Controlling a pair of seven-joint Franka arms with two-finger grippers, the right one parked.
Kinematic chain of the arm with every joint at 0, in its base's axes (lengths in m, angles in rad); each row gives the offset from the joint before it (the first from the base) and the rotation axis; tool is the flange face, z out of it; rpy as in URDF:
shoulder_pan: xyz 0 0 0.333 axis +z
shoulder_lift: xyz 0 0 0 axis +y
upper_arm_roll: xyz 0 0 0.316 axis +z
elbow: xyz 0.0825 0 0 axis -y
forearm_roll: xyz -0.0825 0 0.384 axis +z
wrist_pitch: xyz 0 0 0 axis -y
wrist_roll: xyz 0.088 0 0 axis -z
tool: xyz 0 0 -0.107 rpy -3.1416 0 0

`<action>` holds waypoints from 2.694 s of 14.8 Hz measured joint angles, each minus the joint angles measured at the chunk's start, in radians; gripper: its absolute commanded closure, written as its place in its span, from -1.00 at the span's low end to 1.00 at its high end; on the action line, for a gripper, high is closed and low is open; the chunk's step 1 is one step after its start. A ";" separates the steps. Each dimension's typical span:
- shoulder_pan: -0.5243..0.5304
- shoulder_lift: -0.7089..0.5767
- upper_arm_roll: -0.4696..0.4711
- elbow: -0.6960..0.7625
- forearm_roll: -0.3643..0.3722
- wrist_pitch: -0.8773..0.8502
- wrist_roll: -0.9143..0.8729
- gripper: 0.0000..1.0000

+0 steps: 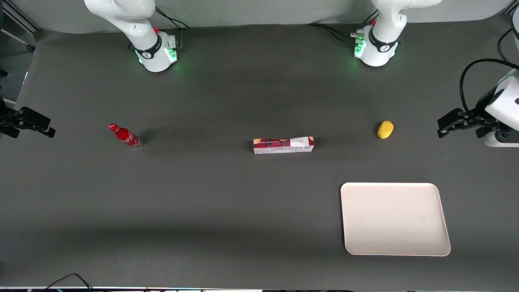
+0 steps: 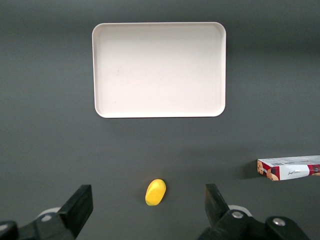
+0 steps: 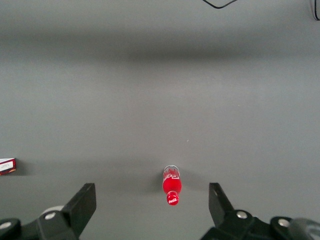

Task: Place red cookie box on tray
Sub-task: 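Move the open left gripper over the red-and-white cookie box, then lower the left gripper and close it on the cookie box's end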

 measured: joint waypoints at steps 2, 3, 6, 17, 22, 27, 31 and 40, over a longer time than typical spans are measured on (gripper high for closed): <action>-0.001 0.000 -0.026 0.000 -0.003 -0.011 -0.054 -1.00; -0.002 0.000 -0.046 0.000 -0.003 -0.016 -0.101 -1.00; -0.004 0.007 -0.122 -0.001 -0.005 -0.020 -0.290 -1.00; -0.016 0.223 -0.459 -0.008 0.026 0.144 -1.341 -1.00; -0.051 0.400 -0.554 -0.009 0.198 0.184 -1.792 -1.00; -0.066 0.488 -0.612 -0.020 0.202 0.189 -1.986 -1.00; -0.074 0.498 -0.619 -0.098 0.195 0.310 -2.086 -1.00; -0.150 0.619 -0.620 -0.127 0.363 0.439 -2.324 -1.00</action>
